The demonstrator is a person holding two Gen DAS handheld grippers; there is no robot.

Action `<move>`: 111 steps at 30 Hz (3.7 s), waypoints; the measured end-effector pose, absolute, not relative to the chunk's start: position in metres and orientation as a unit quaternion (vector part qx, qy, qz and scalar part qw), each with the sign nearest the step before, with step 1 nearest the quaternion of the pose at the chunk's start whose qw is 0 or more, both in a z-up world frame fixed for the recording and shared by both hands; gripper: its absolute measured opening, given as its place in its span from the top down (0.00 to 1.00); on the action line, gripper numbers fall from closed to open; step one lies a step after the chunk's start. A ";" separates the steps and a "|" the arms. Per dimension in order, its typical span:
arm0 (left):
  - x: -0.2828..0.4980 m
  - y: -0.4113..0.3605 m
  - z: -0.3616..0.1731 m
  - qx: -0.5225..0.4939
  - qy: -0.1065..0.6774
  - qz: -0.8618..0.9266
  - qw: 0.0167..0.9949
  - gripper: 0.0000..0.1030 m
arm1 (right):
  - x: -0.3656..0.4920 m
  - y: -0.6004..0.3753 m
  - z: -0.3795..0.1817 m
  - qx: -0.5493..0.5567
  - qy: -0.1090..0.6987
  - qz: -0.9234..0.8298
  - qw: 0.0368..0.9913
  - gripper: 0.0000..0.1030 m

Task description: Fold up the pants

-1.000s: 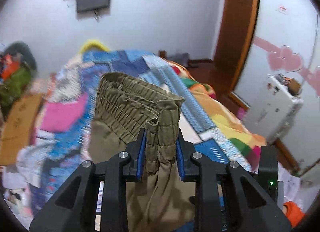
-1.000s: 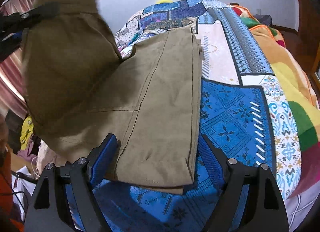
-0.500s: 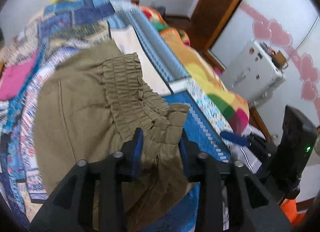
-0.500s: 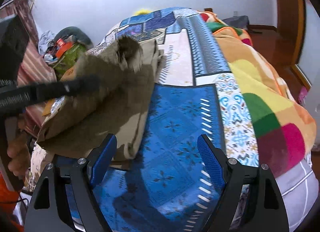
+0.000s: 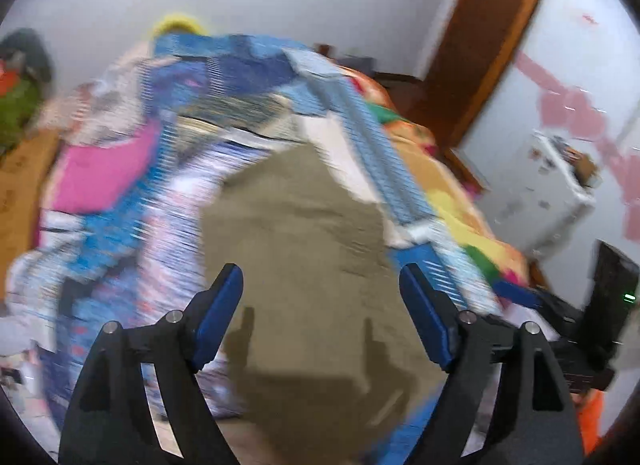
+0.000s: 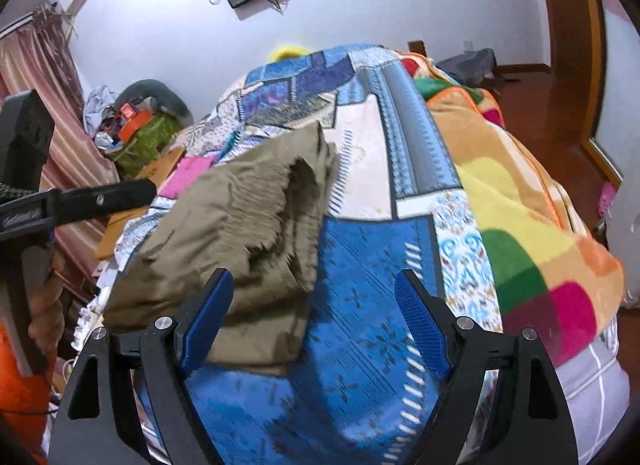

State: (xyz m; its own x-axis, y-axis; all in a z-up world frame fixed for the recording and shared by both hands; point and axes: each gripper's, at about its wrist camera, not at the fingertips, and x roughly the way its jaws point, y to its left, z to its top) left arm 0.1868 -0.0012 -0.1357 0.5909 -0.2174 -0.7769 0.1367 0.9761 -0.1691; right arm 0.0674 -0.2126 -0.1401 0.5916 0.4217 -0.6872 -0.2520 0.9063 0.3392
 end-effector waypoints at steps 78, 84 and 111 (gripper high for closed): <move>0.163 0.099 -0.158 -0.035 0.418 -0.076 0.905 0.54 | 0.129 -0.095 -0.124 -0.031 0.399 0.310 0.862 0.49; 0.199 0.057 -0.194 0.009 0.459 -0.105 0.882 0.67 | 0.145 -0.065 -0.150 -0.064 0.423 0.332 0.841 0.58; 0.095 0.126 -0.210 -0.018 0.458 -0.010 0.889 0.51 | 0.084 -0.128 -0.161 -0.071 0.454 0.264 0.848 0.57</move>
